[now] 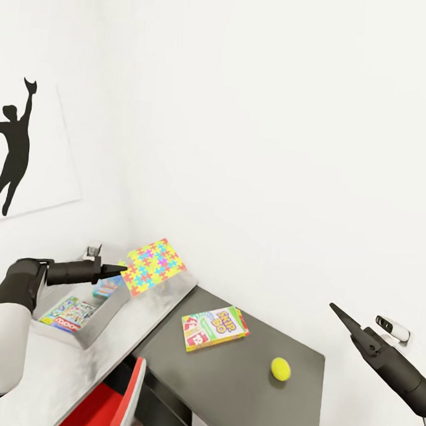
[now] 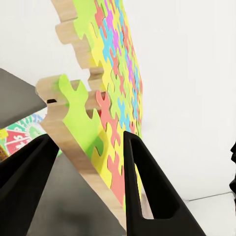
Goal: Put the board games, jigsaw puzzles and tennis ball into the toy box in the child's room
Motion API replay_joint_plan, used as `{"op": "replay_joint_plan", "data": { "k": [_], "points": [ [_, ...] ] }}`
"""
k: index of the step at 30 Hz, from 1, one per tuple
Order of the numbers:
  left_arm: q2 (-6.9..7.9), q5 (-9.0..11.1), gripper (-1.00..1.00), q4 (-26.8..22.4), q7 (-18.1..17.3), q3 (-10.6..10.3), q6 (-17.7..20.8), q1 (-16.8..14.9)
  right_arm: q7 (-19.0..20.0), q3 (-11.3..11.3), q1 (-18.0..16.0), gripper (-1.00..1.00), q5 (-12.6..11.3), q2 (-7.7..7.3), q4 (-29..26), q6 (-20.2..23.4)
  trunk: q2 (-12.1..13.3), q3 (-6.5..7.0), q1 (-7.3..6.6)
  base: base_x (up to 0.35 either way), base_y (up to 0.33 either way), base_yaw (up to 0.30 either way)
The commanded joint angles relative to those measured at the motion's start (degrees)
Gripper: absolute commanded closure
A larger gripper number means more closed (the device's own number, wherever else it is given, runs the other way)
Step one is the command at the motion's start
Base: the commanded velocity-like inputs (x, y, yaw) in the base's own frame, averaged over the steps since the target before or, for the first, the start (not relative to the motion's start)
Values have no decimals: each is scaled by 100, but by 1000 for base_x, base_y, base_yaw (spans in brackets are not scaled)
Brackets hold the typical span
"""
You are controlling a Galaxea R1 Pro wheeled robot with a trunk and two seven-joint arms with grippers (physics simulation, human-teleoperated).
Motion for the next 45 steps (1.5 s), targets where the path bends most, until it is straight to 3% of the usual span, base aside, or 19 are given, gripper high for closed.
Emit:
{"op": "replay_joint_plan", "data": {
  "k": [1,24,40,45],
  "points": [
    [-6,-60,100,-57,-49,22,64,-8,8,-2,-5,-100,-20,-1,-1,51,-13,-14,5,60,80,0],
    [-25,-60,100,-181,-49,12,73,-8,-164,22,-5,-100,-20,8,4,51,-13,-14,5,90,107,0],
    [7,-62,100,-189,-49,19,86,-8,-167,6,-5,-100,-35,3,26,61,-13,-14,5,19,12,0],
    [31,-95,100,-191,-49,19,244,-18,-165,-15,-5,-100,-48,-6,25,77,-13,-14,5,0,0,0]
  ]
}}
